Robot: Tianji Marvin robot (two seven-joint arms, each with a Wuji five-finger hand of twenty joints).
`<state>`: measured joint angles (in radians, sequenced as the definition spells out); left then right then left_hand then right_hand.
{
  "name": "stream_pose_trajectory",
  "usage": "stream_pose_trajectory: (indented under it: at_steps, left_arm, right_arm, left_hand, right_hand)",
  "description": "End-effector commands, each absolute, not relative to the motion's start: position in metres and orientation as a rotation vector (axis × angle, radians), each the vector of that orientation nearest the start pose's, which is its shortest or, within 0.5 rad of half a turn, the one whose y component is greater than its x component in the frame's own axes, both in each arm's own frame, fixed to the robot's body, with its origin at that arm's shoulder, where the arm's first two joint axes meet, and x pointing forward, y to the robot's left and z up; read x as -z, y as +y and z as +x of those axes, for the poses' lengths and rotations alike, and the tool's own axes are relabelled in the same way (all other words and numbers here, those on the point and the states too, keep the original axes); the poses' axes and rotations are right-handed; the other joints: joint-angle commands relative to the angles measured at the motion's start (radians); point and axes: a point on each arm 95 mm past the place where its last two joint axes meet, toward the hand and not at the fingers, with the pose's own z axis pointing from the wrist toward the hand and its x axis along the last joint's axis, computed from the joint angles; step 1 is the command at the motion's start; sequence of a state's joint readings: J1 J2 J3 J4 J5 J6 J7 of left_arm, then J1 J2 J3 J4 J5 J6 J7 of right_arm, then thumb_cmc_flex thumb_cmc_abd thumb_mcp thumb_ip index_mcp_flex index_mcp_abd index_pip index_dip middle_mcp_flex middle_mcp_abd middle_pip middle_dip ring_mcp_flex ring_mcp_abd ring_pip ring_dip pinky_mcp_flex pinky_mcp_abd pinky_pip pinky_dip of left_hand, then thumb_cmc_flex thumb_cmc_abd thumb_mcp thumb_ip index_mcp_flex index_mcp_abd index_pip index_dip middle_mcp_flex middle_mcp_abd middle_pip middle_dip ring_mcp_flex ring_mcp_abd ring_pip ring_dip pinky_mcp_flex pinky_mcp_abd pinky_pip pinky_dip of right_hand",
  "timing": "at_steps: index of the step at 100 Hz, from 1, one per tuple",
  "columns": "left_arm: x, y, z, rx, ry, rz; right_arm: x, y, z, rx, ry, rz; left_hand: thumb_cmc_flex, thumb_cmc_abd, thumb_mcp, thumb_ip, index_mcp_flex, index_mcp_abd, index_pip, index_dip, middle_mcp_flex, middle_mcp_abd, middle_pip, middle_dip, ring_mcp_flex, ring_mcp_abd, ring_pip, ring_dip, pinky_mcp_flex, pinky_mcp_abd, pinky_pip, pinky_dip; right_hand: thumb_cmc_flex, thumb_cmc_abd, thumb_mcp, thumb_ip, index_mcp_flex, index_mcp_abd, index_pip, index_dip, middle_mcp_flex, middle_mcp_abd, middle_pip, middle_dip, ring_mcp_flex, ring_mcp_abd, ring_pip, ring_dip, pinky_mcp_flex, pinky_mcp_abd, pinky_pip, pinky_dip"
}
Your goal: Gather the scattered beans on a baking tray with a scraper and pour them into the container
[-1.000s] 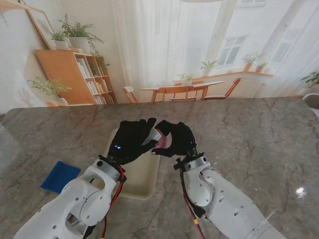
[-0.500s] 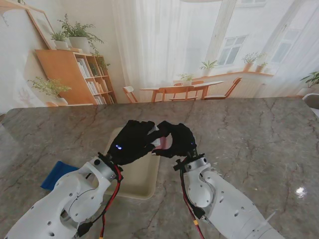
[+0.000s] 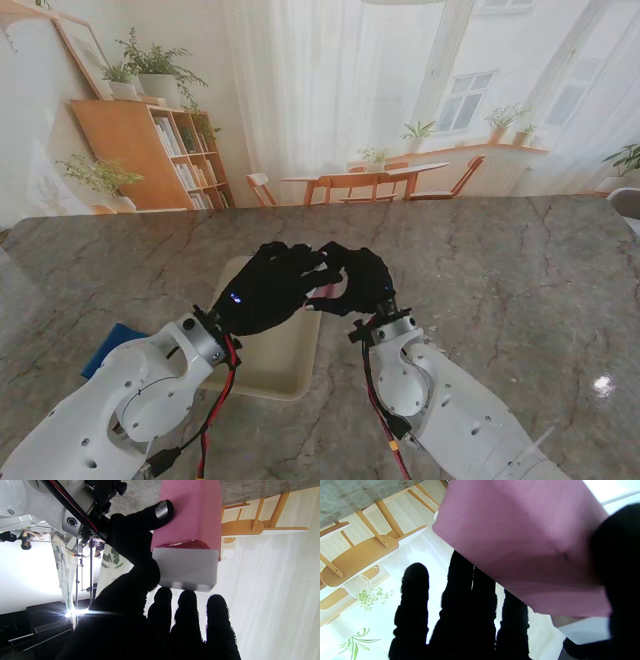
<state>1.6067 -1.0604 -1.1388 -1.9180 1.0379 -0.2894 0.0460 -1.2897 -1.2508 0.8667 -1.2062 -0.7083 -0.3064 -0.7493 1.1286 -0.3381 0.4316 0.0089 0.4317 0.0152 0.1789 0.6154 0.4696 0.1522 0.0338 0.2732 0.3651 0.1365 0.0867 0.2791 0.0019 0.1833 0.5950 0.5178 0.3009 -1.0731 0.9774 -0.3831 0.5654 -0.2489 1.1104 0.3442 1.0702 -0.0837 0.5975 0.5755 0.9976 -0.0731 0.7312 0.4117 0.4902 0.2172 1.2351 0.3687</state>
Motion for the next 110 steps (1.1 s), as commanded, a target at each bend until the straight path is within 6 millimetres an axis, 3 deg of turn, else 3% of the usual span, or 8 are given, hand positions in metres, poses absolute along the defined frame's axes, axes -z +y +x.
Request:
stream_pose_trajectory:
  at_steps: [1,10,17,35,44,53,76,110]
  left_arm:
    - [0.238,-0.091,0.338,1.951,1.657,-0.721]
    - [0.237,-0.091,0.335,1.956,1.654,-0.733]
    - [0.239,-0.092,0.334,1.96,1.616,-0.748]
    - [0.243,-0.097,0.333,1.889,1.519,-0.808]
    - [0.245,-0.102,0.332,1.844,1.484,-0.863]
    - [0.247,-0.106,0.333,1.817,1.456,-0.899]
    - [0.247,-0.112,0.338,1.801,1.413,-0.985]
    - [0.248,-0.114,0.342,1.847,1.416,-0.902]
  right_arm:
    - [0.325,0.094,0.429,-2.228,0.938,1.049]
    - [0.324,0.094,0.429,-2.224,0.943,1.045]
    - [0.324,0.094,0.429,-2.223,0.945,1.043]
    - [0.323,0.095,0.429,-2.219,0.947,1.029]
    - [0.323,0.095,0.428,-2.218,0.949,1.019]
    - [0.323,0.095,0.428,-2.218,0.95,1.01]
    - [0.322,0.096,0.427,-2.219,0.948,0.996]
    - [0.322,0.096,0.426,-2.223,0.943,0.997]
  left_hand:
    - [-0.038,0.024,-0.048,-0.046,-0.071,0.052,-0.07,-0.039,-0.091,-0.009,0.005,-0.023,-0.093,0.025,0.002,-0.02,-0.062,0.02,-0.067,-0.055]
    - [-0.157,0.089,-0.264,-0.048,-0.183,0.127,-0.12,-0.108,-0.25,0.096,-0.007,-0.045,-0.264,0.12,-0.002,-0.037,-0.078,0.062,-0.294,-0.148]
    - [-0.199,0.165,-0.427,-0.041,-0.236,0.168,-0.134,-0.132,-0.338,0.154,-0.015,-0.045,-0.332,0.179,0.0,-0.031,-0.094,0.086,-0.399,-0.112]
    - [-0.34,0.359,-0.464,-0.039,-0.306,0.241,-0.152,-0.139,-0.373,0.208,-0.01,-0.003,-0.331,0.222,0.03,0.087,-0.111,0.129,-0.363,0.159]
    - [-0.367,0.402,-0.468,-0.036,-0.306,0.259,-0.154,-0.14,-0.312,0.222,0.038,0.111,-0.268,0.243,0.132,0.277,-0.102,0.127,-0.161,0.374]
    - [-0.385,0.428,-0.468,-0.036,-0.306,0.277,-0.142,-0.127,-0.262,0.233,0.067,0.228,-0.216,0.261,0.203,0.449,-0.1,0.128,0.034,0.486]
    - [-0.354,0.449,-0.466,-0.037,-0.276,0.296,-0.124,-0.11,-0.176,0.244,0.111,0.383,-0.153,0.262,0.322,0.649,-0.092,0.111,0.296,0.492]
    - [0.126,0.241,-0.456,-0.043,-0.132,0.199,-0.067,-0.07,0.066,0.1,0.192,0.481,0.077,0.112,0.441,0.628,0.138,0.023,0.437,0.385]
  right_hand:
    - [0.206,0.216,0.219,0.065,0.066,-0.196,0.175,0.053,0.103,-0.151,0.174,0.054,0.03,-0.029,0.034,0.017,0.005,-0.005,0.016,0.012]
    - [0.208,0.216,0.22,0.066,0.064,-0.195,0.174,0.053,0.103,-0.149,0.174,0.054,0.029,-0.029,0.034,0.017,0.005,-0.005,0.016,0.012]
    - [0.207,0.216,0.219,0.065,0.065,-0.195,0.175,0.053,0.103,-0.148,0.174,0.055,0.03,-0.027,0.035,0.018,0.005,-0.005,0.016,0.012]
    - [0.209,0.216,0.218,0.066,0.065,-0.193,0.176,0.054,0.102,-0.147,0.175,0.055,0.029,-0.026,0.036,0.018,0.005,-0.002,0.015,0.012]
    - [0.21,0.216,0.218,0.066,0.066,-0.191,0.177,0.054,0.102,-0.145,0.175,0.055,0.028,-0.025,0.036,0.018,0.005,-0.001,0.015,0.012]
    - [0.211,0.216,0.218,0.066,0.065,-0.191,0.176,0.054,0.102,-0.145,0.175,0.055,0.029,-0.025,0.037,0.018,0.005,0.0,0.016,0.012]
    - [0.211,0.215,0.218,0.066,0.066,-0.19,0.177,0.054,0.103,-0.146,0.176,0.054,0.029,-0.025,0.038,0.019,0.004,-0.001,0.016,0.012]
    - [0.209,0.216,0.219,0.066,0.066,-0.194,0.177,0.053,0.103,-0.146,0.176,0.052,0.029,-0.027,0.039,0.019,0.006,-0.003,0.017,0.012]
